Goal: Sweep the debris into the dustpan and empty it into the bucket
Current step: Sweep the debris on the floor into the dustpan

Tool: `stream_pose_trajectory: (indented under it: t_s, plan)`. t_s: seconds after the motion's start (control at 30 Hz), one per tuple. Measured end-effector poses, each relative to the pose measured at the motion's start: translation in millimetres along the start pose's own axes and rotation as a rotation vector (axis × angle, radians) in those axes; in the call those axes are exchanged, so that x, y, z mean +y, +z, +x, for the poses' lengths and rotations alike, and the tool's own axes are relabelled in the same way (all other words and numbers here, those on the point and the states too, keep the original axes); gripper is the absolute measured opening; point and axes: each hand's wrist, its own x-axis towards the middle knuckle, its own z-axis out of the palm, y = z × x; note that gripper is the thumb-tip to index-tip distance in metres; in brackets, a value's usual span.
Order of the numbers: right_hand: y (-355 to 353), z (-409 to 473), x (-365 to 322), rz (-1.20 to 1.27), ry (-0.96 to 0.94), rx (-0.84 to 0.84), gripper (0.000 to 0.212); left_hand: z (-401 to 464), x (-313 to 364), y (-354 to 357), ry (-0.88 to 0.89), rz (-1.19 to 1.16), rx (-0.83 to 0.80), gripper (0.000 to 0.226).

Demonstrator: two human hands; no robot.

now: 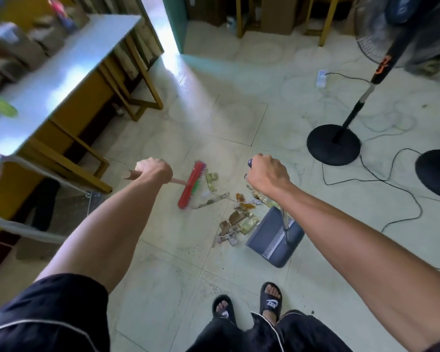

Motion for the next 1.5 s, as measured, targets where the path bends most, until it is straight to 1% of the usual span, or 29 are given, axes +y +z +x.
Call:
stream_pose_trajectory:
  t_s: [0.07, 0.17, 0.2, 0.27, 0.3, 0.37, 0.43, 0.5, 0.53, 0.6, 0.63, 0.67, 0.73, 0.77, 0.8, 0.83, 0.9, 0.93, 1.0, 1.07, 1.1, 1.17, 1.2, 1.27, 1.3, 1.33, 1.4, 1.43, 1.5]
  plan:
    - [-1.7, 9.5, -4.3, -0.016, 0.014, 0.009, 0.013, 16.3, 10.1, -6.7, 0.004, -0.046, 0.034, 0.027]
    - [-3.5, 23.4, -5.7, -0.039, 0.071, 0.048, 0.027, 51.1, 18.2, -1.6, -0.026, -0.219, 0.028, 0.042]
    - [-3.2, 27.2, -5.1, -0.046, 0.088, 0.060, 0.027, 62.0, 20.5, 3.3, 0.000, -0.268, 0.001, 0.041]
    - [-2.0, 34.8, -3.7, -0.059, 0.130, 0.101, 0.023, 84.8, 31.9, 16.2, 0.111, -0.317, -0.080, 0.038]
    - [-0.8, 38.4, -4.9, -0.066, 0.149, 0.118, 0.021, 95.2, 40.5, 24.4, 0.163, -0.360, -0.118, 0.040]
    - [2.3, 49.8, -14.2, -0.111, 0.161, 0.132, 0.018, 113.0, 59.6, 43.7, 0.263, -0.325, -0.097, 0.055]
    - [8.4, 61.6, -28.2, -0.157, 0.148, 0.122, 0.016, 114.9, 74.4, 63.8, 0.324, -0.256, -0.103, 0.075]
    - [13.8, 72.4, -44.8, -0.175, 0.145, 0.108, 0.015, 108.8, 81.8, 81.5, 0.414, -0.251, -0.204, 0.092]
    - [15.8, 75.9, -51.2, -0.179, 0.146, 0.112, 0.015, 103.5, 85.6, 88.5, 0.451, -0.262, -0.255, 0.093]
    - [17.8, 80.0, -58.9, -0.188, 0.145, 0.124, 0.014, 92.2, 91.4, 89.5, 0.425, -0.327, -0.338, 0.089]
    - [17.8, 79.0, -60.5, -0.190, 0.147, 0.123, 0.012, 88.4, 91.6, 82.7, 0.382, -0.373, -0.392, 0.084]
    - [16.9, 76.6, -60.0, -0.187, 0.152, 0.126, 0.011, 87.4, 90.9, 73.4, 0.347, -0.427, -0.456, 0.073]
    - [13.1, 71.7, -52.2, -0.180, 0.176, 0.143, 0.011, 94.1, 88.4, 36.7, 0.358, -0.432, -0.561, 0.018]
    - [10.2, 68.8, -46.3, -0.177, 0.197, 0.149, 0.012, 99.4, 86.9, 15.7, 0.392, -0.387, -0.571, 0.016]
    - [6.3, 66.2, -39.2, -0.169, 0.223, 0.157, 0.013, 103.7, 84.1, -5.2, 0.395, -0.311, -0.585, 0.025]
    - [2.5, 63.4, -31.6, -0.157, 0.252, 0.165, 0.015, 104.8, 82.2, -25.6, 0.387, -0.237, -0.619, 0.026]
    - [-5.3, 57.4, -16.3, -0.122, 0.308, 0.172, 0.017, 103.3, 84.0, -50.4, 0.389, -0.133, -0.666, 0.023]
    - [-8.8, 53.7, -9.3, -0.103, 0.331, 0.175, 0.017, 101.1, 89.0, -57.1, 0.383, -0.127, -0.671, 0.022]
    - [-13.8, 46.9, 4.5, -0.080, 0.365, 0.185, 0.014, 94.2, 100.3, -63.7, 0.408, -0.090, -0.637, 0.028]
    - [-18.5, 39.5, 17.7, -0.064, 0.405, 0.181, 0.014, 86.3, 120.9, -63.5, 0.447, -0.006, -0.548, 0.028]
    - [-20.2, 35.5, 24.7, -0.053, 0.428, 0.178, 0.014, 78.1, 132.7, -61.8, 0.496, 0.063, -0.468, 0.029]
    - [-22.0, 26.3, 41.7, -0.036, 0.489, 0.182, 0.012, 65.9, 160.5, -49.9, 0.637, 0.167, -0.249, 0.025]
    - [-22.0, 20.6, 51.0, -0.032, 0.521, 0.188, 0.015, 63.9, 175.8, -40.2, 0.715, 0.185, -0.143, 0.035]
    - [-20.2, 8.0, 72.3, -0.032, 0.575, 0.205, 0.017, 66.4, 206.1, -18.2, 0.856, 0.239, 0.000, 0.066]
    - [-17.8, 2.2, 81.7, -0.033, 0.593, 0.216, 0.015, 66.4, 215.4, -10.3, 0.876, 0.224, 0.040, 0.068]
    - [-15.3, -4.9, 92.0, -0.036, 0.615, 0.229, 0.011, 64.7, 223.3, -1.7, 0.877, 0.202, 0.056, 0.059]
    - [-8.3, -16.3, 108.6, -0.050, 0.658, 0.254, 0.007, 64.5, 233.8, 17.0, 0.855, 0.163, 0.024, 0.038]
    - [-4.4, -21.0, 114.8, -0.061, 0.673, 0.256, 0.007, 64.6, 237.1, 27.6, 0.849, 0.170, 0.021, 0.036]
    - [3.5, -28.7, 124.0, -0.068, 0.685, 0.253, 0.006, 61.8, 244.1, 49.8, 0.868, 0.222, -0.013, 0.039]
